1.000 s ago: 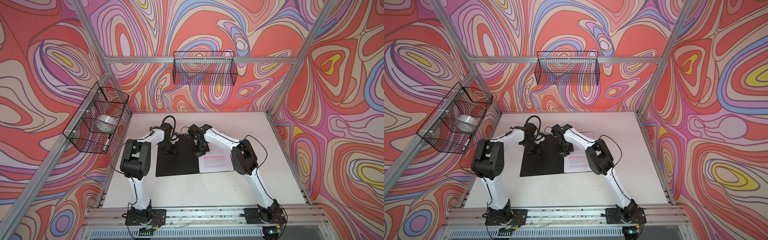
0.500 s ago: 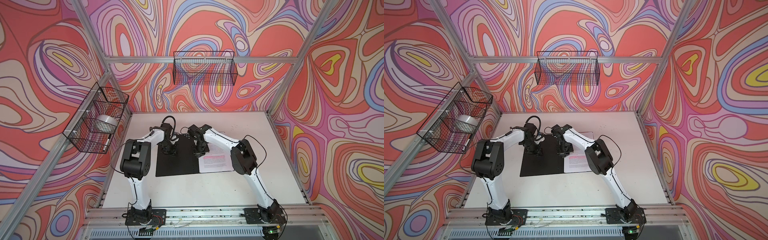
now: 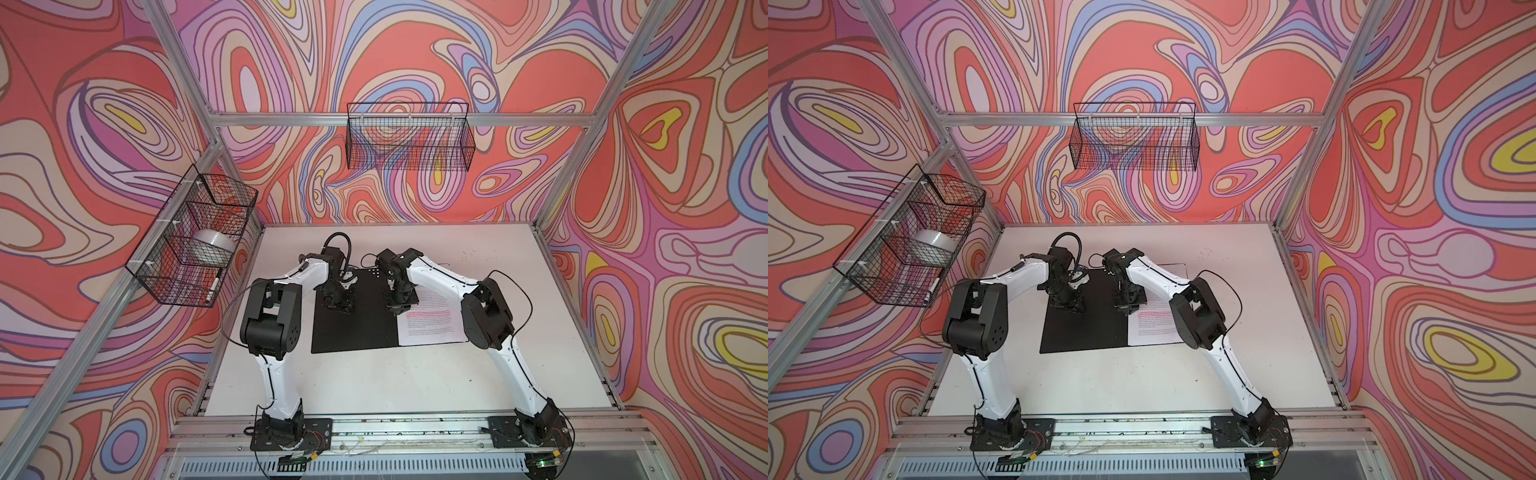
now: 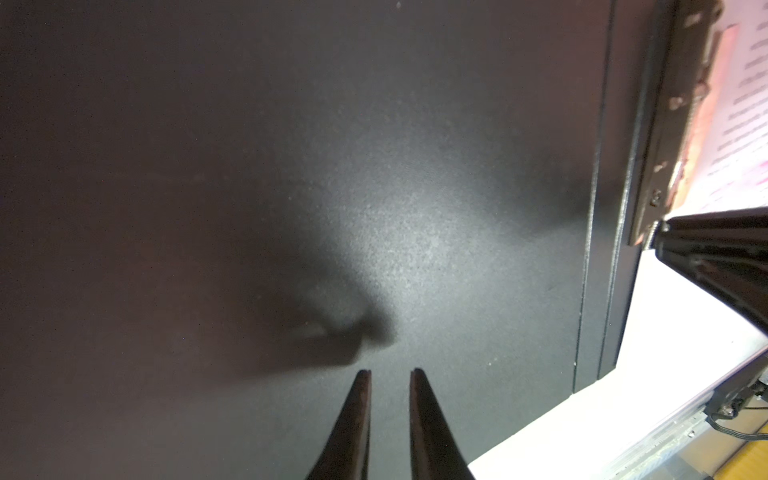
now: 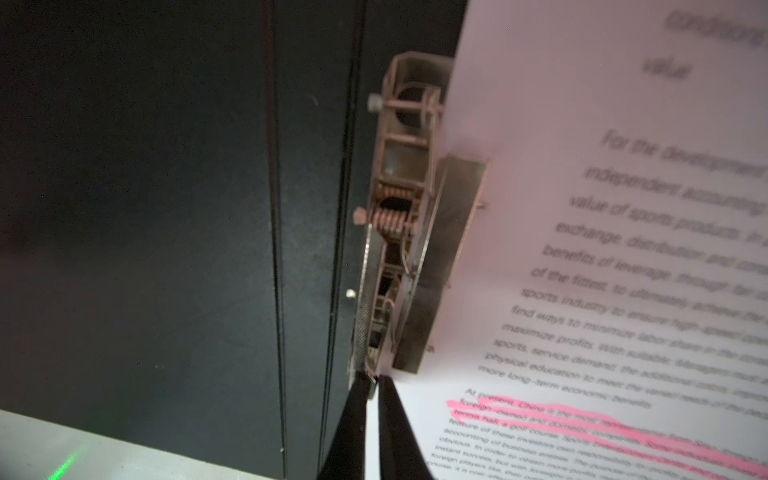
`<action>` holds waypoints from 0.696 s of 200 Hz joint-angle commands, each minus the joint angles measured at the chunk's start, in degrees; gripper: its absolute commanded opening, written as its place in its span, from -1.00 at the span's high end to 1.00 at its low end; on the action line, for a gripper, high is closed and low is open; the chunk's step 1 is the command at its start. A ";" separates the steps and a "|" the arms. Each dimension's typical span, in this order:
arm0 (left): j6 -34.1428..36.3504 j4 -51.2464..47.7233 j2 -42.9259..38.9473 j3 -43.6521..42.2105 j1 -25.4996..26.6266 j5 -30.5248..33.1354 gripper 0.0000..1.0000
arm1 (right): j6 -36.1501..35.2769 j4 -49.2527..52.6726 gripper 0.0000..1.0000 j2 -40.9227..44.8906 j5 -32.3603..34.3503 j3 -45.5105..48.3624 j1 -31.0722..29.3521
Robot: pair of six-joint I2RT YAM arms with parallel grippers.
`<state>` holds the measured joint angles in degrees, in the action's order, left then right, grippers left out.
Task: Put the files into the folder
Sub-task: 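Lift the right gripper away from the clip while the left gripper draws back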
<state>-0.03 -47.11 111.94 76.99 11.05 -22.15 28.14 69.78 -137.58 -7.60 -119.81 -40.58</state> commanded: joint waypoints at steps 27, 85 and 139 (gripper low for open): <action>3.01 -2.64 -4.26 1.31 -0.85 -0.87 0.49 | 1.21 4.23 0.73 -2.46 2.65 -2.80 0.24; 8.40 -10.14 -10.38 9.06 -2.62 3.52 -0.14 | 2.20 2.64 0.57 2.36 4.59 -6.90 0.24; 6.68 -13.50 -11.56 5.66 -6.52 4.45 -0.53 | 4.53 -5.03 0.38 11.44 5.29 -3.91 1.21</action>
<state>6.02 -56.10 100.64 85.45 6.02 -19.38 30.92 69.69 -133.86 -3.77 -125.01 -40.36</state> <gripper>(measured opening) 0.734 0.291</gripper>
